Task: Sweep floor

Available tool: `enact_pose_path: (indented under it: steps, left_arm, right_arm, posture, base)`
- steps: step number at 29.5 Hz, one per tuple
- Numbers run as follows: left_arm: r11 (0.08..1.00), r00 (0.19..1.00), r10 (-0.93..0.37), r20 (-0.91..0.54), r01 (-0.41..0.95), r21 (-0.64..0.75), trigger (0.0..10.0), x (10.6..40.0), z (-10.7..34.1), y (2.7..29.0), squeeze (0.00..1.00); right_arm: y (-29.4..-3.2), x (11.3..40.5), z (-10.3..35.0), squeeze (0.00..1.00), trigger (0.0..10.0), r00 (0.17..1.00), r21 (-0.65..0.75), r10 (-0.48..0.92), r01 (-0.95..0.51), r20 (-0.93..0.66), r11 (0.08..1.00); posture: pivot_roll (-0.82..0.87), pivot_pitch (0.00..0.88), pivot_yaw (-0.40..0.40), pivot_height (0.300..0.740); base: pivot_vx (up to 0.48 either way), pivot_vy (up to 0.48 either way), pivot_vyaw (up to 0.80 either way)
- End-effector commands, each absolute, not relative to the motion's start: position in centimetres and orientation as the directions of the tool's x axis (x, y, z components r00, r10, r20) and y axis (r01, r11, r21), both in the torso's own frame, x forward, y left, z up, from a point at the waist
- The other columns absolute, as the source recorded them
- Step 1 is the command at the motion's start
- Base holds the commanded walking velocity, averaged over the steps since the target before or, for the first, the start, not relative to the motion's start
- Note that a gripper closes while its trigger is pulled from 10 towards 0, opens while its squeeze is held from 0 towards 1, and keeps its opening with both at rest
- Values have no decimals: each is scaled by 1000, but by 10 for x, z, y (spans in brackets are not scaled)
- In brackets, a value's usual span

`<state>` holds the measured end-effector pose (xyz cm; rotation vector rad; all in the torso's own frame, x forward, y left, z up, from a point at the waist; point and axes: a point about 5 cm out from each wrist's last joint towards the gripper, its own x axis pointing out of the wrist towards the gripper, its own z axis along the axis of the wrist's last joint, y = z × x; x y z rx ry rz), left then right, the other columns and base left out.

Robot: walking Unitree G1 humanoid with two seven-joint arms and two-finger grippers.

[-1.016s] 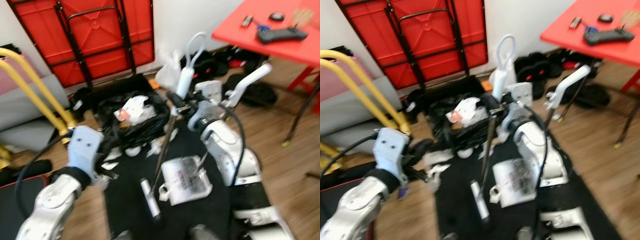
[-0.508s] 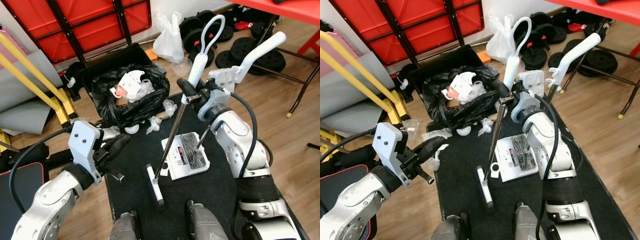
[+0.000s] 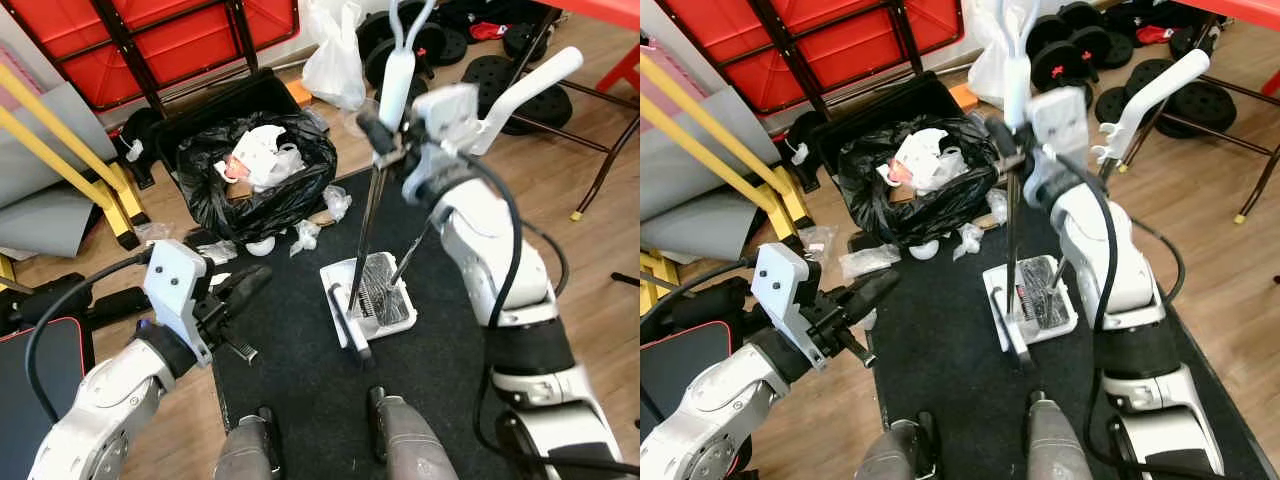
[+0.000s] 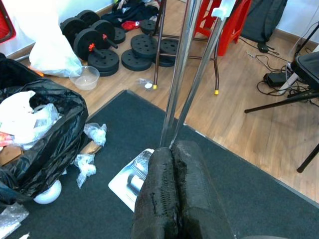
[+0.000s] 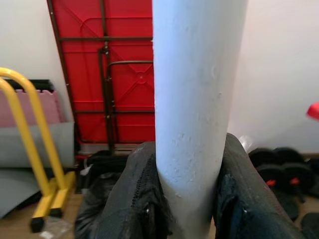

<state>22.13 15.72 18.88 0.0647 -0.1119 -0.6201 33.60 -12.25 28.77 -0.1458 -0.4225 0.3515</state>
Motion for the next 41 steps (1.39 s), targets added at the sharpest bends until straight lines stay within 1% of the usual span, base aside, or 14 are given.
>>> enact_pose_path:
  steps: [1,8,15,18,19,20,21,22,26,28,32,34,36,41]
  left_arm:
    - [708,711,-703,27,697,113,10000,215,181,154,0]
    - [711,714,-700,31,692,120,10000,218,180,154,0]
    - [726,730,-683,26,673,142,10000,225,176,155,0]
    - [761,769,-639,14,630,155,10000,230,172,160,0]
    - [761,769,-639,14,630,155,10000,230,172,160,0]
    - [798,808,-590,5,582,155,10000,234,169,164,0]
    - [798,808,-590,5,582,155,10000,234,169,164,0]
    - [878,887,-461,1,456,144,10000,241,164,178,0]
    - [946,947,-319,30,317,63,10000,243,164,191,0]
    - [986,986,-166,32,166,2,10000,242,160,202,0]
    - [993,993,-114,28,115,-11,10000,242,158,206,0]
    - [997,997,-75,32,76,-33,10000,239,155,203,0]
    - [995,996,-80,28,79,57,10000,236,152,200,0]
    - [997,999,-48,7,47,61,10000,234,145,203,0]
  right_arm:
    - [-122,330,302,0,10000,827,-243,359,-276,433,930]
    - [-117,329,319,0,10000,798,-225,367,-292,478,929]
    - [-101,325,324,0,10000,748,-107,453,-463,485,880]
    - [-92,319,323,0,10000,673,-116,586,-606,451,787]
    - [-92,319,323,0,10000,673,-116,586,-606,451,787]
    - [-89,313,320,0,10000,612,-174,678,-677,407,715]
    - [-89,313,320,0,10000,612,-174,678,-677,407,715]
    - [-90,302,310,0,10000,513,-318,808,-745,289,586]
    - [-97,294,298,0,10000,458,-406,873,-774,171,486]
    - [-101,288,284,0,10000,421,-435,903,-799,88,415]
    - [-103,286,279,0,10000,409,-435,911,-810,63,394]
    - [-101,286,273,0,10000,389,-416,920,-829,53,374]
    - [-99,287,267,0,10000,372,-386,927,-848,58,364]
    - [-92,286,254,0,10000,367,-347,927,-863,72,368]
  posture:
    - [-108,348,16,740]
    - [-113,334,17,740]
    - [-109,295,16,740]
    - [-106,251,15,740]
    - [-106,251,15,740]
    - [-109,222,15,740]
    - [-109,222,15,740]
    - [-112,188,12,740]
    - [-114,148,6,740]
    - [-107,101,0,740]
    - [-107,101,0,740]
    - [-96,51,2,740]
    - [-92,28,4,740]
    - [-90,0,9,740]
  base:
    - [0,0,0]
    - [0,0,0]
    - [0,0,0]
    - [0,0,267]
    - [0,0,800]
    - [0,0,800]
    - [0,0,800]
    - [0,0,800]
    - [0,0,800]
    - [0,0,800]
    - [0,0,800]
    - [0,0,800]
    - [0,0,800]
    - [0,0,800]
